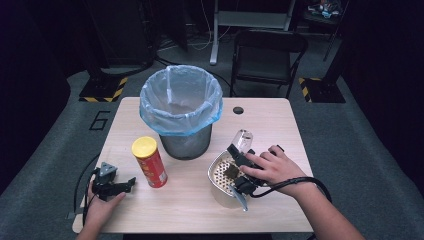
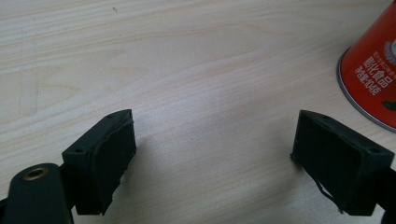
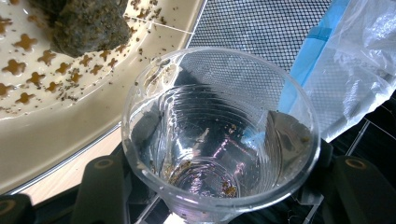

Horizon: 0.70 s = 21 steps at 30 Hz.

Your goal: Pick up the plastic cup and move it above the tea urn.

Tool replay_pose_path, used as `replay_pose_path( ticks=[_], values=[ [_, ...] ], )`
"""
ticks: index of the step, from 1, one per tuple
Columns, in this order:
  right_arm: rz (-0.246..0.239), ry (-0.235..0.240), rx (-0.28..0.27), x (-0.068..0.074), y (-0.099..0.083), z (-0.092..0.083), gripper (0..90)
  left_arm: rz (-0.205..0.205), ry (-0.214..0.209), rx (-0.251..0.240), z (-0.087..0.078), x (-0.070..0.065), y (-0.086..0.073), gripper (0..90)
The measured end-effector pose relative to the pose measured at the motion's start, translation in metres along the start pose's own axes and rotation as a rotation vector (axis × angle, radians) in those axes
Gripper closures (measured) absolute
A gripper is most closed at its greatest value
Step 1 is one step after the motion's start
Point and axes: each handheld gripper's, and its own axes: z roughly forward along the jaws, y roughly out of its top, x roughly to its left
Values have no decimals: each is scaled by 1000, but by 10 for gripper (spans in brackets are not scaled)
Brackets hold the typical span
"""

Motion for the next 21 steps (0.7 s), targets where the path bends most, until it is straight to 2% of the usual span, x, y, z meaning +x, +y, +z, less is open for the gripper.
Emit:
replay_pose_path(
  ticks=[16,21],
  values=[
    [-11,-22,-5,-2,1,-2,385,0,-9,8,-2,-1,-1,129],
    [9,-46,-1,-1,2,-2,385,4,-7,8,-2,-1,-1,129]
  ],
)
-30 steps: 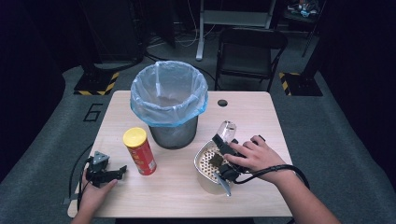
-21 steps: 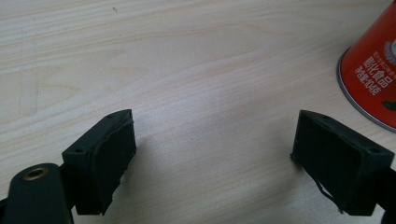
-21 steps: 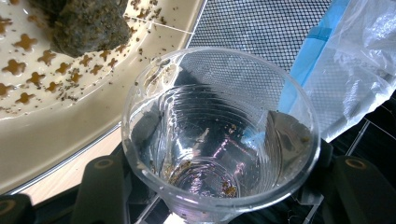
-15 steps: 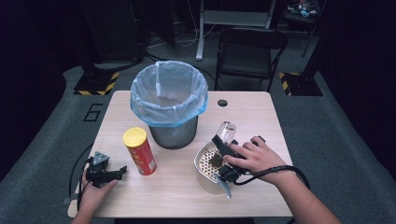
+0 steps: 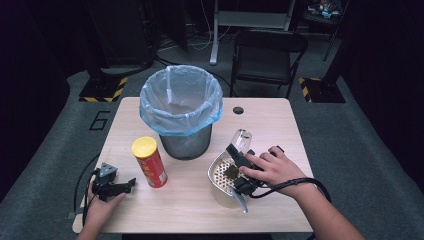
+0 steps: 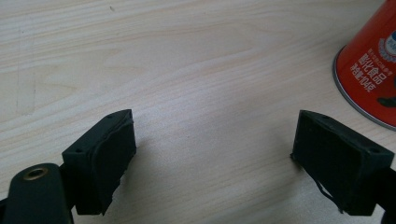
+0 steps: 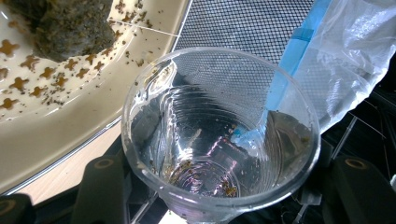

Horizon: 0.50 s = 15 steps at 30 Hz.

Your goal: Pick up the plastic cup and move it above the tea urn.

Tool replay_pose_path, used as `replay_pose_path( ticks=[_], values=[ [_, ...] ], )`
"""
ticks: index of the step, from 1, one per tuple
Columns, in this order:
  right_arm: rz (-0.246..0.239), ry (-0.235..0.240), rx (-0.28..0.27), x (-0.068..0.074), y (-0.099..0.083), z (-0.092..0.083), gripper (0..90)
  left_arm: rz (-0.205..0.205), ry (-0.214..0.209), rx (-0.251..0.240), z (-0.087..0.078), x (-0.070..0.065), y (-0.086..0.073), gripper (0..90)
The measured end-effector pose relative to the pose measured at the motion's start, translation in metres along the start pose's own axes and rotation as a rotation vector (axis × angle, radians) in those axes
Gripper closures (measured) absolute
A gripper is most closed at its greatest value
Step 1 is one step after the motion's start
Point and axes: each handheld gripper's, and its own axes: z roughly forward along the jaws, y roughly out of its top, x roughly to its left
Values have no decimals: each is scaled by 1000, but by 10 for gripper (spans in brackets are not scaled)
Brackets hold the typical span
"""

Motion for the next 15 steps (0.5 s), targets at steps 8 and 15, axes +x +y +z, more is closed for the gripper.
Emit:
replay_pose_path(
  ticks=[8,15],
  values=[
    [43,-104,23,0,0,-4,384,0,0,0,0,0,0,129],
    [174,-277,56,5,5,-7,382,-1,0,1,0,0,0,129]
  ],
)
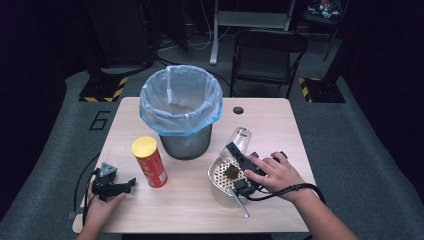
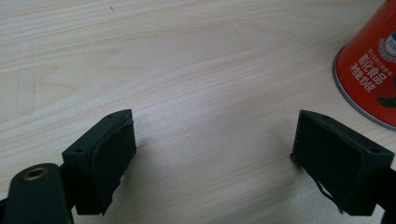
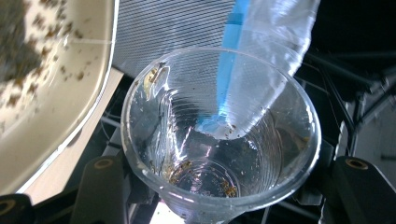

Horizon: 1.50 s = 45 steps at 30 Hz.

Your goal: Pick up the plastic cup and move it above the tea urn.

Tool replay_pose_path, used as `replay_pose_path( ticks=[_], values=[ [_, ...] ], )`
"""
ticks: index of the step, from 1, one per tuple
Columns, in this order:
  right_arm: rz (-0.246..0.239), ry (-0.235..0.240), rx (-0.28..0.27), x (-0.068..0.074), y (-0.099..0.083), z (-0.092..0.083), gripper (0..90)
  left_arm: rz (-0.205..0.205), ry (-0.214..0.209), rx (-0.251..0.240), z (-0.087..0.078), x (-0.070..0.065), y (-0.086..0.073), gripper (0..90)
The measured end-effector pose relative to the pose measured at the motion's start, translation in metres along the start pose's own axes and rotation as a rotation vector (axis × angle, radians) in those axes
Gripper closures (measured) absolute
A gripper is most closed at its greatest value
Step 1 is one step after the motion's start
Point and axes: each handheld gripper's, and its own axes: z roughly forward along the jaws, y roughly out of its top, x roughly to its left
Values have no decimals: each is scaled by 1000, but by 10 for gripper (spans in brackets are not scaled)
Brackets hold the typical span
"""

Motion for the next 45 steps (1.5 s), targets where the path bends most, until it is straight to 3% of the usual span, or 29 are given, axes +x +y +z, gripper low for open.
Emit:
replay_pose_path(
  ticks=[1,7,8,10,11,12,13,14,15,16,19,21,25,27,31,34,36,39,45],
  values=[
    [30,-4,-2,0,0,0,382,0,0,0,0,0,0,129],
    [495,-57,11,-7,-9,-2,380,0,0,-1,0,0,0,129],
    [535,-70,12,-10,-11,-2,380,-2,-1,0,0,0,0,129],
    [729,-77,15,-18,-17,-4,380,1,0,-1,0,0,0,129],
    [795,-68,9,-21,-20,-4,381,-1,-1,0,0,0,0,129],
    [893,-62,1,-26,-24,-5,381,0,0,-1,0,0,0,129],
    [1019,-48,-12,-31,-29,-5,381,0,0,-1,0,0,0,129],
    [1086,-37,-23,-34,-33,-4,381,0,0,-1,0,0,0,129],
    [1206,-9,-51,-39,-39,-4,380,-3,-1,0,0,0,0,129],
    [1269,8,-66,-41,-44,-4,380,0,1,-1,0,0,0,129],
    [1523,109,-123,-47,-58,-1,379,-2,0,0,0,0,0,129],
    [1673,181,-159,-49,-67,2,379,-2,-1,0,0,0,0,129],
    [1880,292,-204,-50,-82,7,380,-10,2,-5,1,0,0,130],
    [1949,334,-215,-52,-87,9,379,-10,8,-4,1,0,0,129],
    [1992,403,-190,-61,-96,14,378,-13,7,-4,1,0,0,128],
    [1989,420,-193,-68,-99,14,375,-11,4,-5,1,0,0,128],
    [1985,428,-197,-72,-100,14,374,14,-16,8,0,0,1,115],
    [2018,446,-203,-81,-102,12,374,22,-15,2,0,-1,0,112],
    [1993,421,-201,-105,-106,10,375,21,-19,3,0,-1,0,113]
  ],
)
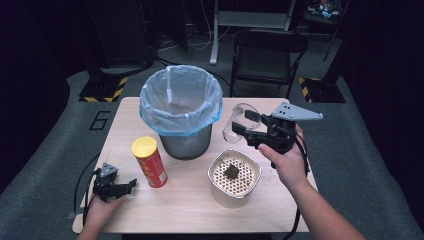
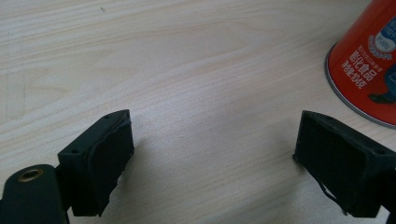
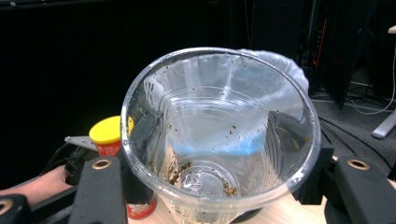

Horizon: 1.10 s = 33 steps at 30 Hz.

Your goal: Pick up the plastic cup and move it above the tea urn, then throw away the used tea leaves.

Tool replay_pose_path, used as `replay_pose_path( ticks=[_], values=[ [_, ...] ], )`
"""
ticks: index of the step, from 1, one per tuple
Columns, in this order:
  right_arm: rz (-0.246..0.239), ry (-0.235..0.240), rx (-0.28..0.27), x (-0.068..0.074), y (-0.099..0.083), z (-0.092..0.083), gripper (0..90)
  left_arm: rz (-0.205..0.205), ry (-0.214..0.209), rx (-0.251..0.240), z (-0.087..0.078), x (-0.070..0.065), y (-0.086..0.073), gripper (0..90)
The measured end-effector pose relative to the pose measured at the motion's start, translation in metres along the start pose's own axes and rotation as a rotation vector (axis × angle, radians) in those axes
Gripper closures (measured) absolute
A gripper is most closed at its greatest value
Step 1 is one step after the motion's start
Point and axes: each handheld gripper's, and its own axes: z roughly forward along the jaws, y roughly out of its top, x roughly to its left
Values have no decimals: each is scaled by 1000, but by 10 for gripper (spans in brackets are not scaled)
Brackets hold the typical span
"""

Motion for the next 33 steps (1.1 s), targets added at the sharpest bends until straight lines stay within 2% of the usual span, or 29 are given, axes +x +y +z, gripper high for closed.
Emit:
replay_pose_path(
  ticks=[2,5,7,12,18,19,23,24,27,33],
  values=[
    [-3,-11,-1,3,8,-1,375,-2,-8,-1,0,-1,0,113],
    [-44,-42,-16,5,16,2,369,-7,-9,-5,0,-1,0,112],
    [-46,-42,-6,6,22,8,369,-5,-9,-4,0,-1,0,112],
    [-66,-53,5,7,45,27,369,-4,-9,-4,0,-1,0,112],
    [-76,-23,-11,6,77,57,354,-3,-10,-4,0,-1,0,113],
    [-78,-16,-4,6,82,66,321,-1,-10,-2,0,-1,0,113],
    [-79,-41,26,1,87,93,334,-9,-12,-5,0,-1,0,113],
    [-63,-44,37,0,87,100,337,-6,-12,-3,0,-1,0,113],
    [-57,-61,63,-3,83,120,341,1,-9,-1,0,-1,0,113],
    [-59,-83,99,-9,75,148,343,-5,-12,-7,0,-1,0,113]
  ],
)
